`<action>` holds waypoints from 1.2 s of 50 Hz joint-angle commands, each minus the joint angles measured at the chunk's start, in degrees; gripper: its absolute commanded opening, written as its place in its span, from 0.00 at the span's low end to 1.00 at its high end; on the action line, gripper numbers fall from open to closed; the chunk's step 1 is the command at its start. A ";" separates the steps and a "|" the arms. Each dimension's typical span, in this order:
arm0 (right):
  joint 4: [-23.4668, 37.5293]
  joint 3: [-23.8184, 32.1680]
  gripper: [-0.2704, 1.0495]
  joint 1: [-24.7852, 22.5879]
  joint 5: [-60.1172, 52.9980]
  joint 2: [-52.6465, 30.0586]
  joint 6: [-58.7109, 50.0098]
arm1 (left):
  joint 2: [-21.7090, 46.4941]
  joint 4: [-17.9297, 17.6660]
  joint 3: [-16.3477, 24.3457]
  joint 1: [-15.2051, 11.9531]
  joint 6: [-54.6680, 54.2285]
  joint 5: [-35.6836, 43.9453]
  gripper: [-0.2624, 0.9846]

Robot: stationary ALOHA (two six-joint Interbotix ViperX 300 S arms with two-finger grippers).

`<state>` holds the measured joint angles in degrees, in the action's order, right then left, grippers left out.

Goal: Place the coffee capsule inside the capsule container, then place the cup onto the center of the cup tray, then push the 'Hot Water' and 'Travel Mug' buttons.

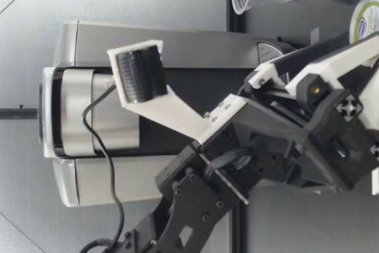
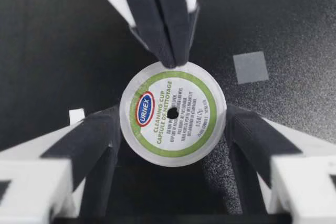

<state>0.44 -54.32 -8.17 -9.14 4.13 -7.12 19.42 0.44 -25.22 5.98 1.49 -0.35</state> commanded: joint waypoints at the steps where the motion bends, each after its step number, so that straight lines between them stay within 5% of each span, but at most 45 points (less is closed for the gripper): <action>1: 0.00 -0.09 0.29 -0.26 -2.11 5.01 -0.26 | -3.52 0.09 -0.26 -0.18 -0.35 0.26 0.55; 15: -1.14 -4.75 0.29 7.47 -19.42 15.03 -2.81 | -10.90 -0.35 -6.50 -0.18 -1.41 1.32 0.55; 32: -1.14 -1.76 0.29 19.25 -30.15 13.45 -3.34 | -18.46 -0.44 -12.92 -0.18 -1.49 4.83 0.55; 60: 0.00 5.01 0.29 22.76 -30.85 7.65 -3.25 | -18.81 -0.44 -13.71 -0.18 -1.32 5.45 0.55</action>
<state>0.35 -50.98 13.36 -39.02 11.43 -10.37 2.29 0.09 -39.46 5.98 0.00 4.57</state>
